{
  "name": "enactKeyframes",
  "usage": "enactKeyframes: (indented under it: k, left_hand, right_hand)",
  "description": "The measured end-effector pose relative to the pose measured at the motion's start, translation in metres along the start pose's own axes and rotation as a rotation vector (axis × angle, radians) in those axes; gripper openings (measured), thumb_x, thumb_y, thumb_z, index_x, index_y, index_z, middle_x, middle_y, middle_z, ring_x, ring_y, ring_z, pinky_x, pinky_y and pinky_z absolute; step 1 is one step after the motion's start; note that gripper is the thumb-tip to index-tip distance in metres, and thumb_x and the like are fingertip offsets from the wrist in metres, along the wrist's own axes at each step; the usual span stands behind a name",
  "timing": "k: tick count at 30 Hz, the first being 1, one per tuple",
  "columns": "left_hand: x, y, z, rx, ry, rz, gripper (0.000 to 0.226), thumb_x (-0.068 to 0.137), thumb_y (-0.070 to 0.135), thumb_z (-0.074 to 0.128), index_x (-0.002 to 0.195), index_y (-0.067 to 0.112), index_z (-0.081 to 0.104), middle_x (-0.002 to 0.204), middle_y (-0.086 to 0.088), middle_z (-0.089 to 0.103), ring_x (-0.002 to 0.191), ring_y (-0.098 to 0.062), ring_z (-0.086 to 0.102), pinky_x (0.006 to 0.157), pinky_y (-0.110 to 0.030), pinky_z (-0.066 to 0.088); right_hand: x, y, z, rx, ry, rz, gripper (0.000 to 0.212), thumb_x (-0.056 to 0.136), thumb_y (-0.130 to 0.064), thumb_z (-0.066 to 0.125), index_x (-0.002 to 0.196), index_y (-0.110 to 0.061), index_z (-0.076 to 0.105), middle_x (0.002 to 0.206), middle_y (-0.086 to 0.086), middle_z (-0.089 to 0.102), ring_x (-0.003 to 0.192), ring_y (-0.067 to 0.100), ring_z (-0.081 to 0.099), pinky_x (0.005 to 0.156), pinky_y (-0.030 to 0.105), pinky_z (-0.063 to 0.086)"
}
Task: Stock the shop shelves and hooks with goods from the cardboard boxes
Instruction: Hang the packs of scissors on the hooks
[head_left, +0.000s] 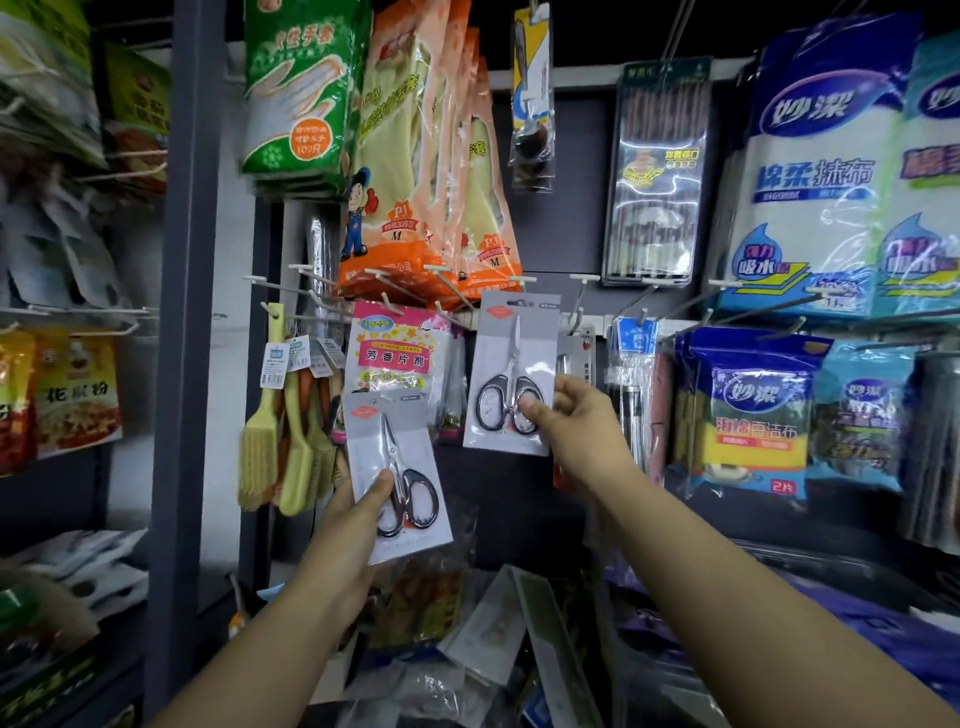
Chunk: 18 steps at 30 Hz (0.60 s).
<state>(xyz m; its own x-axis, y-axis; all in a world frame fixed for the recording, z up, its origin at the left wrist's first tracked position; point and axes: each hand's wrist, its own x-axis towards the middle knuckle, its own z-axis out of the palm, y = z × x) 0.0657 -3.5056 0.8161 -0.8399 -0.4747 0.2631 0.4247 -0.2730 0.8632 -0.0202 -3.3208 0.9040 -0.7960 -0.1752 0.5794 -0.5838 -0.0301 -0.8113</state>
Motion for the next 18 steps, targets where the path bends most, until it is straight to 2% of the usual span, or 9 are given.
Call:
enactKeyframes:
  k: [6,9,11,12,15,18]
  left_hand:
    - [-0.001,0.002,-0.001,0.018,-0.001,0.006,0.020,0.097,0.023,0.052,0.114,0.021,0.062,0.104,-0.010,0.072,0.097,-0.033,0.068,0.088,-0.058,0.050]
    - [-0.003,0.002,-0.001,0.030,-0.019,0.010,0.021,0.096,0.024,0.052,0.115,0.023,0.062,0.103,-0.007,0.073,0.096,-0.031,0.069,0.088,-0.058,0.051]
    - [-0.004,0.002,0.000,0.033,-0.032,0.009,0.021,0.096,0.024,0.052,0.115,0.023,0.062,0.103,-0.005,0.073,0.096,-0.029,0.069,0.088,-0.056,0.051]
    - [-0.005,0.002,0.000,0.035,-0.042,0.007,0.022,0.096,0.025,0.052,0.116,0.023,0.062,0.104,-0.005,0.073,0.096,-0.028,0.069,0.088,-0.054,0.051]
    - [-0.006,0.001,0.000,0.043,-0.081,0.004,0.024,0.096,0.025,0.052,0.119,0.023,0.061,0.106,-0.003,0.073,0.096,-0.024,0.070,0.085,-0.045,0.053]
    - [-0.007,0.000,-0.001,0.047,-0.094,0.001,0.028,0.096,0.025,0.052,0.123,0.023,0.060,0.109,-0.004,0.072,0.098,-0.024,0.069,0.086,-0.043,0.053]
  right_hand:
    - [0.011,0.007,0.002,-0.041,0.032,-0.004,0.032,0.088,-0.015,0.067,0.119,-0.011,0.060,0.116,0.003,0.068,0.112,0.017,0.062,0.098,0.033,0.048]
    - [0.014,0.010,0.002,-0.051,0.051,0.004,0.045,0.088,-0.016,0.068,0.130,-0.007,0.054,0.122,0.003,0.064,0.118,0.017,0.057,0.102,0.033,0.045]
    - [0.017,0.016,0.002,-0.090,0.050,0.013,0.039,0.088,-0.018,0.068,0.125,-0.011,0.058,0.117,0.002,0.065,0.116,0.018,0.059,0.101,0.033,0.045]
    - [0.019,0.019,0.001,-0.106,0.055,0.029,0.039,0.088,-0.019,0.068,0.126,-0.012,0.058,0.120,0.004,0.065,0.117,0.019,0.058,0.103,0.034,0.044]
    - [0.024,0.023,0.000,-0.138,0.077,0.063,0.057,0.090,-0.020,0.066,0.141,-0.007,0.044,0.140,0.009,0.051,0.131,0.023,0.046,0.107,0.032,0.036]
    - [0.037,0.029,0.000,-0.166,0.085,0.089,0.051,0.095,-0.015,0.058,0.142,-0.004,0.042,0.141,0.009,0.050,0.132,0.026,0.045,0.105,0.031,0.035]
